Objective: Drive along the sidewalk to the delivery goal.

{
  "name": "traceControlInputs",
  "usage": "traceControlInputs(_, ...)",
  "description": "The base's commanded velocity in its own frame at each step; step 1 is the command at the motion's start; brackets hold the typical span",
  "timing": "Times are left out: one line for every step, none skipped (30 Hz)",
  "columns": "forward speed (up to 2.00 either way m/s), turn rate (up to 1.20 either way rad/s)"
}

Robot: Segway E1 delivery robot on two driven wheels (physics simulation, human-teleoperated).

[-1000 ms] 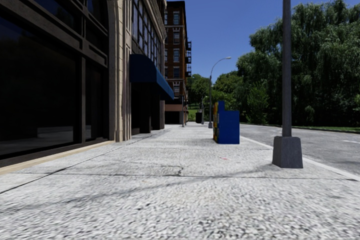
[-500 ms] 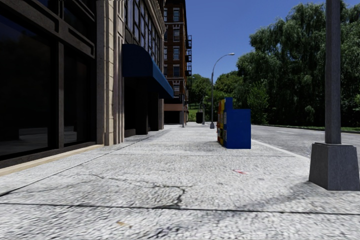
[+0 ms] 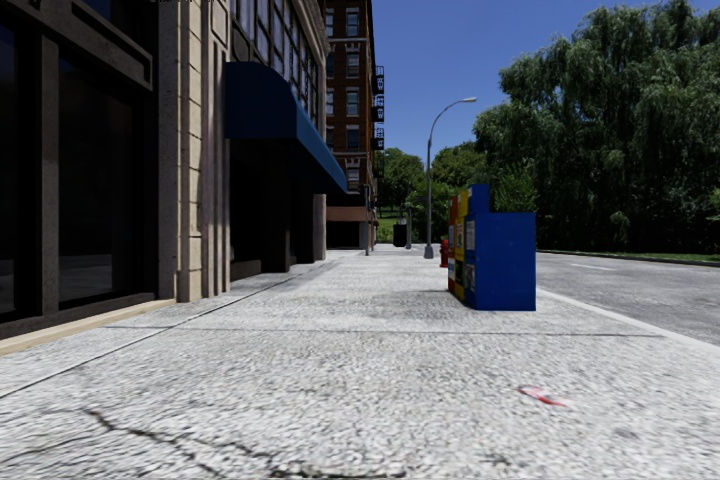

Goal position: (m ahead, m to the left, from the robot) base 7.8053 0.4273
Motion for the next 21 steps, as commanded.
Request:
traceControlInputs(2.0, 0.0)
traceControlInputs(2.0, 0.0)
traceControlInputs(2.0, 0.0)
traceControlInputs(2.0, 0.0)
traceControlInputs(2.0, 0.0)
traceControlInputs(2.0, 0.0)
traceControlInputs(2.0, 0.0)
traceControlInputs(2.0, 0.0)
traceControlInputs(2.0, 0.0)
traceControlInputs(2.0, 0.0)
traceControlInputs(2.0, 0.0)
traceControlInputs(2.0, 0.0)
traceControlInputs(2.0, 0.0)
traceControlInputs(2.0, 0.0)
traceControlInputs(2.0, 0.0)
traceControlInputs(2.0, 0.0)
traceControlInputs(2.0, 0.0)
traceControlInputs(2.0, 0.0)
traceControlInputs(2.0, 0.0)
traceControlInputs(2.0, 0.0)
traceControlInputs(2.0, 0.0)
